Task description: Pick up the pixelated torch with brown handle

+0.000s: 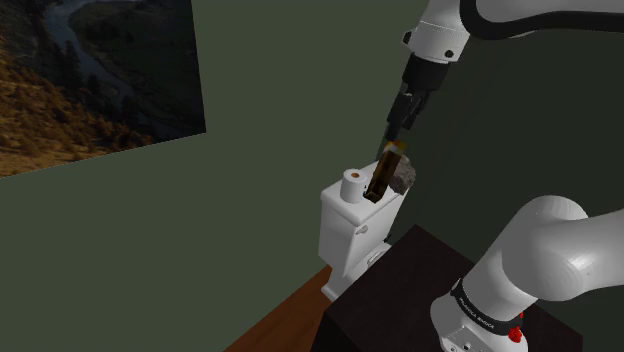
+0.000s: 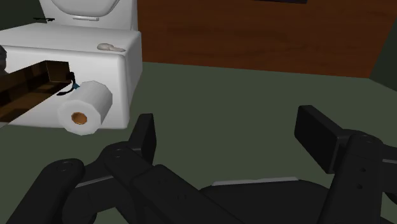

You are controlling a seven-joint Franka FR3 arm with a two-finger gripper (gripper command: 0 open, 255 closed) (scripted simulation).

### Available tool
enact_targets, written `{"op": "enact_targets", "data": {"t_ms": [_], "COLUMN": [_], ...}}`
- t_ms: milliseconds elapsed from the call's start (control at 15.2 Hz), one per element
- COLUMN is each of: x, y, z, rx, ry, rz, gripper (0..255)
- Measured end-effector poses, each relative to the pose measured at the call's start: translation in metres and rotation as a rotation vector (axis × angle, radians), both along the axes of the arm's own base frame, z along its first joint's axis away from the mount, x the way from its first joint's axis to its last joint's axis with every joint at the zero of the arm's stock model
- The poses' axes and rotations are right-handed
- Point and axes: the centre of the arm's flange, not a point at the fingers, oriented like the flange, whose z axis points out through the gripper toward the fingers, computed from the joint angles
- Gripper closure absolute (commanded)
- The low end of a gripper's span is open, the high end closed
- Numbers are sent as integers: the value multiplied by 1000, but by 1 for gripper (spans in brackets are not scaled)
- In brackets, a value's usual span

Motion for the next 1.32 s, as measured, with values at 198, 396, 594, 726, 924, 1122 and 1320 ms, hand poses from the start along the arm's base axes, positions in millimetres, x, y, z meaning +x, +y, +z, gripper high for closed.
{"op": "enact_targets", "data": {"t_ms": [198, 396, 594, 726, 924, 1122, 1320], "x": [4, 15, 23, 31, 42, 49, 60], "y": [-13, -47, -77, -102, -136, -172, -205], "z": [-7, -21, -37, -50, -68, -86, -102], "rx": [0, 1, 1, 1, 1, 2, 2], "ry": [-1, -3, -5, -6, -8, -11, -13], "rz": [2, 7, 14, 19, 25, 32, 39], "gripper": [0, 0, 0, 0, 0, 0, 0]}}
